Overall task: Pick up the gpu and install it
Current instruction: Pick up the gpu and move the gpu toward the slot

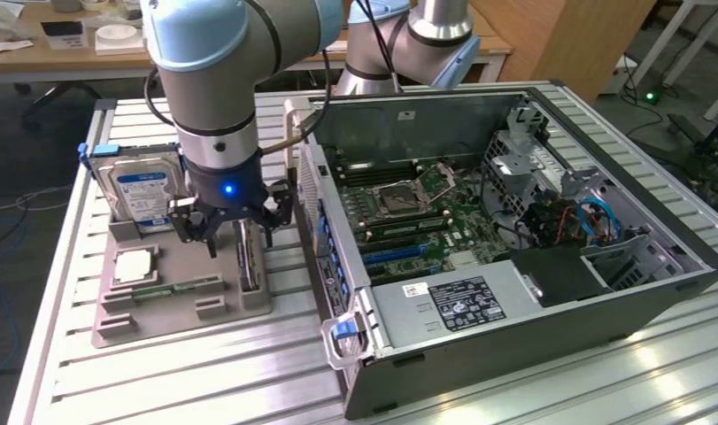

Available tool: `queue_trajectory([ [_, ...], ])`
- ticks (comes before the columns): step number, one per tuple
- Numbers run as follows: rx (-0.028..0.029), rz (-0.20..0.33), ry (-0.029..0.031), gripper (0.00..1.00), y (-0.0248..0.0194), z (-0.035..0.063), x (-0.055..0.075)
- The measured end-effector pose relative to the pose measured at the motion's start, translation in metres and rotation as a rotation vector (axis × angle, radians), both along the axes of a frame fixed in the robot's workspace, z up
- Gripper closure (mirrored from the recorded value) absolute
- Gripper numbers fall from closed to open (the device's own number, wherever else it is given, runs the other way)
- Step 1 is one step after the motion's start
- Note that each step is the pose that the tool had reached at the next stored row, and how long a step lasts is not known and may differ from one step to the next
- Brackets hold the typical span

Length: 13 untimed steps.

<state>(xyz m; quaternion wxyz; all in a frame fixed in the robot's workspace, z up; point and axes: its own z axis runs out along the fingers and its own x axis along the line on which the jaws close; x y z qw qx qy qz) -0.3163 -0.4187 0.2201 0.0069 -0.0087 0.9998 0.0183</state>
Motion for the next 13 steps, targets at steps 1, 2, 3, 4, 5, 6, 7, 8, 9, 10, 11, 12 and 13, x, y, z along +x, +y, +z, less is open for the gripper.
queue_trajectory([
  [1,0.0000,0.000,0.0000,0.22,0.0000,0.0000,0.0000],
  [2,0.0000,0.000,0.0000,0.22,0.0000,0.0000,0.0000],
  [3,0.0000,0.000,0.0000,0.22,0.0000,-0.0001,0.0000],
  [4,0.0004,0.000,-0.0005,0.22,0.0001,-0.0011,0.0001],
  [5,0.0003,0.000,-0.0004,0.22,0.0001,-0.0027,0.0001],
  [6,0.0001,0.000,-0.0001,0.22,0.0000,-0.0043,0.0000],
  [7,0.0001,0.000,-0.0001,0.22,0.0001,-0.0061,0.0000],
  [8,0.0001,0.000,-0.0001,0.22,0.0001,-0.0072,0.0000],
  [9,0.0000,0.000,0.0000,0.22,0.0001,-0.0074,0.0000],
  [10,-0.0001,0.000,0.0001,0.22,0.0000,-0.0073,0.0000],
  [11,-0.0002,0.000,0.0002,0.22,0.0000,-0.0073,0.0000],
  [12,-0.0002,0.000,0.0001,0.24,0.0001,-0.0074,0.0000],
  [13,0.0000,0.000,0.0000,0.24,0.0001,-0.0074,0.0000],
])
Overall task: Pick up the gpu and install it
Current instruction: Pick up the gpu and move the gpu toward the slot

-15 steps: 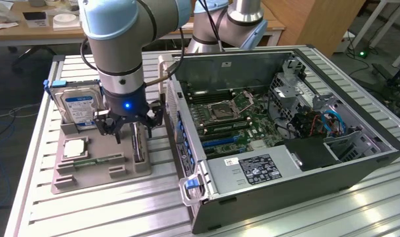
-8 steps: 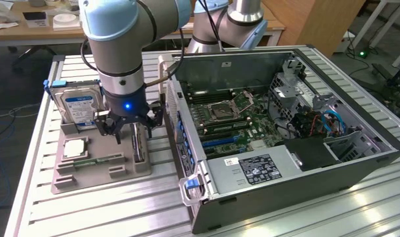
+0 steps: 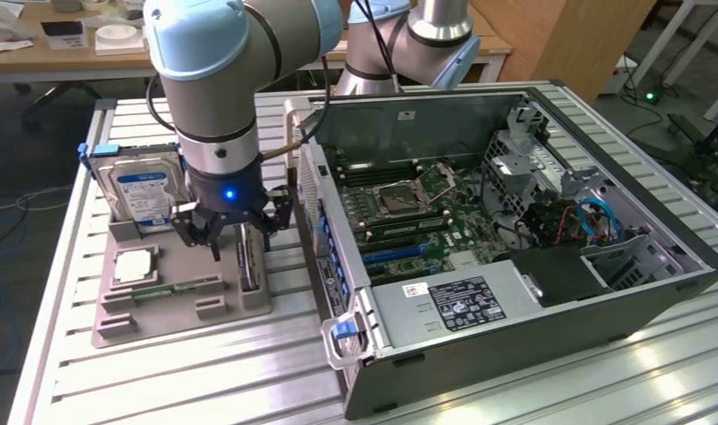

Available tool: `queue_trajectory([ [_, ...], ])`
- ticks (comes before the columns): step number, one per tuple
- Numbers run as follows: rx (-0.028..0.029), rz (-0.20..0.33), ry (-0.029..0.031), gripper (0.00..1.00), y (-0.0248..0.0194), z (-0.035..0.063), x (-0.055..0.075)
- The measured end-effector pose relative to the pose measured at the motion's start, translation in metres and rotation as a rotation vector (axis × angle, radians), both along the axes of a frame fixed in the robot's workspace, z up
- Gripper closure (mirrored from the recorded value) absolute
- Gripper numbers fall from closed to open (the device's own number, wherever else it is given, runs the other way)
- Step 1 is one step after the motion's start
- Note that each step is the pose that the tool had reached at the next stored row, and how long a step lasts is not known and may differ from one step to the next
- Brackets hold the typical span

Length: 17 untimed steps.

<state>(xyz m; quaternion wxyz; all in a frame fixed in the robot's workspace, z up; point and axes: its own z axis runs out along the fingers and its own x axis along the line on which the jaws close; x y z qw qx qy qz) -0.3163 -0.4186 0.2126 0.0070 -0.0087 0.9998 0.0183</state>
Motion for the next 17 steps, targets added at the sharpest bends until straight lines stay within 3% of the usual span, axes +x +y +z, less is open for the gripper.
queue_trajectory([
  [5,0.0000,0.000,0.0000,0.42,0.0000,0.0000,0.0000],
  [9,0.0001,0.000,0.0000,0.44,0.0000,0.0000,0.0000],
  [10,0.0000,0.000,0.0000,0.51,0.0000,0.0000,0.0000],
  [17,0.0002,0.000,-0.0003,0.51,0.0006,-0.0005,0.0004],
])
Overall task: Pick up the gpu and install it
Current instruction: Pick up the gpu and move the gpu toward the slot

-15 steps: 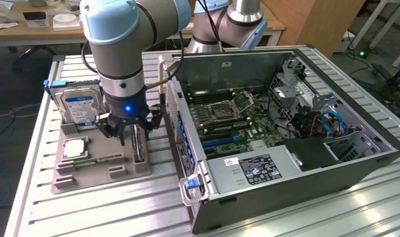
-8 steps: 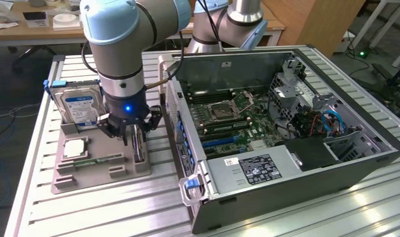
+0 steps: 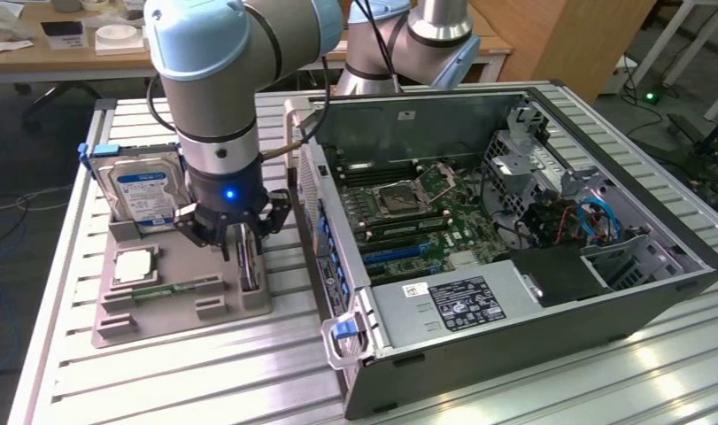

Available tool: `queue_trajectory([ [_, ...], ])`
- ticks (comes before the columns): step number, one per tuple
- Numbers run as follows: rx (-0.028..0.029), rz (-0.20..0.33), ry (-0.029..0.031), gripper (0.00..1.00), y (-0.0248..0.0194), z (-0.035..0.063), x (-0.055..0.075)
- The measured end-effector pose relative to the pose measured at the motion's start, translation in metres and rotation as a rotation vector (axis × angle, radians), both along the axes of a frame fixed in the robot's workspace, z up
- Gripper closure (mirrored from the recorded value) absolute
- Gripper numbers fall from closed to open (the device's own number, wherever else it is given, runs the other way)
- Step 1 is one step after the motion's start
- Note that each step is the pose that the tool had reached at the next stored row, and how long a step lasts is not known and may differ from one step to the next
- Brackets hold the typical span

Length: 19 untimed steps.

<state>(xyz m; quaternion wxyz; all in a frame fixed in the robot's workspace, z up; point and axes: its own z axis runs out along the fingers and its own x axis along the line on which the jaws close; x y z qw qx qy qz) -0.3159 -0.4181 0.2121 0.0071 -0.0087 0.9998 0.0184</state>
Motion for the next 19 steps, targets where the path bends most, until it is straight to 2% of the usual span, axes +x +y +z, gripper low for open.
queue_trajectory([
  [13,-0.0014,0.000,0.0002,0.52,0.0015,-0.0017,0.0000],
  [14,-0.0016,0.000,0.0002,0.58,0.0015,-0.0017,0.0001],
  [15,-0.0018,0.000,0.0003,0.58,0.0015,-0.0017,0.0000],
  [16,-0.0021,0.000,0.0003,0.65,0.0015,-0.0017,0.0000],
  [19,-0.0032,0.000,0.0003,0.65,0.0015,-0.0018,0.0000],
])
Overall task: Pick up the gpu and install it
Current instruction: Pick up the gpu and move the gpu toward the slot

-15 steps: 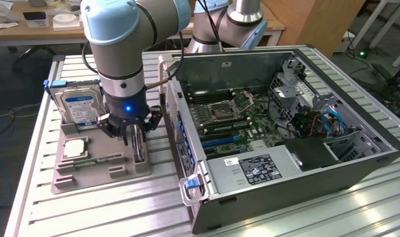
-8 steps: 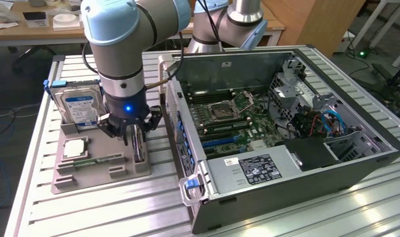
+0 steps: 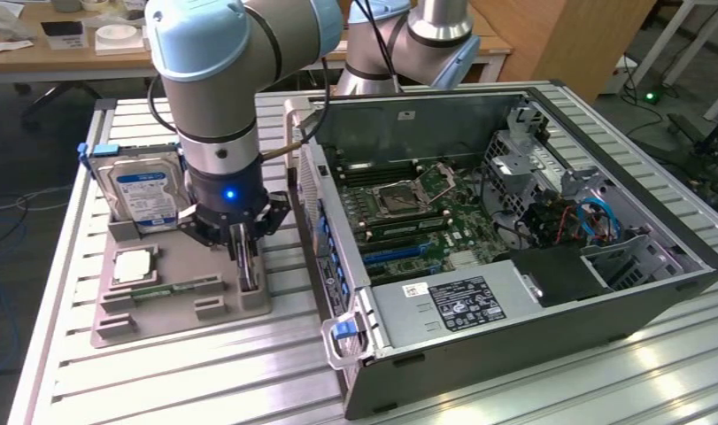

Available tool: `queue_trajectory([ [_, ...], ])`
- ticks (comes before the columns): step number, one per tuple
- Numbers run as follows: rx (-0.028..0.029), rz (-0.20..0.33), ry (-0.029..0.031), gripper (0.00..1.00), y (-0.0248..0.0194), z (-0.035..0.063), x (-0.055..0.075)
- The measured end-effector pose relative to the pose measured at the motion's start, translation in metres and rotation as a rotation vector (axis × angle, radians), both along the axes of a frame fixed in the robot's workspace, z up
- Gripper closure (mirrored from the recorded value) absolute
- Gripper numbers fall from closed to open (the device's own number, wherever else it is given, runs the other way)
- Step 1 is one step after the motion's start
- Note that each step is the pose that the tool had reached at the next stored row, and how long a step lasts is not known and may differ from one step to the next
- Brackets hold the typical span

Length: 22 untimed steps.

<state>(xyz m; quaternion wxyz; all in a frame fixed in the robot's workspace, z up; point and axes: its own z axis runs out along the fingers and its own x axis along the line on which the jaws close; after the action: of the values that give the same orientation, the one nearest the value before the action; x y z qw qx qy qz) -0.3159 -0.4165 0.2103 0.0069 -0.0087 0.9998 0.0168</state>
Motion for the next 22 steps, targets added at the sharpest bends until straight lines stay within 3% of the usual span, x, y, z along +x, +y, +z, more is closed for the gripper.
queue_trajectory([
  [14,-0.0021,0.000,-0.0002,0.65,0.0000,-0.0006,0.0025],
  [17,-0.0020,0.000,-0.0001,0.72,0.0000,-0.0006,0.0025],
  [22,-0.0020,0.000,-0.0001,0.72,0.0000,-0.0006,0.0025],
])
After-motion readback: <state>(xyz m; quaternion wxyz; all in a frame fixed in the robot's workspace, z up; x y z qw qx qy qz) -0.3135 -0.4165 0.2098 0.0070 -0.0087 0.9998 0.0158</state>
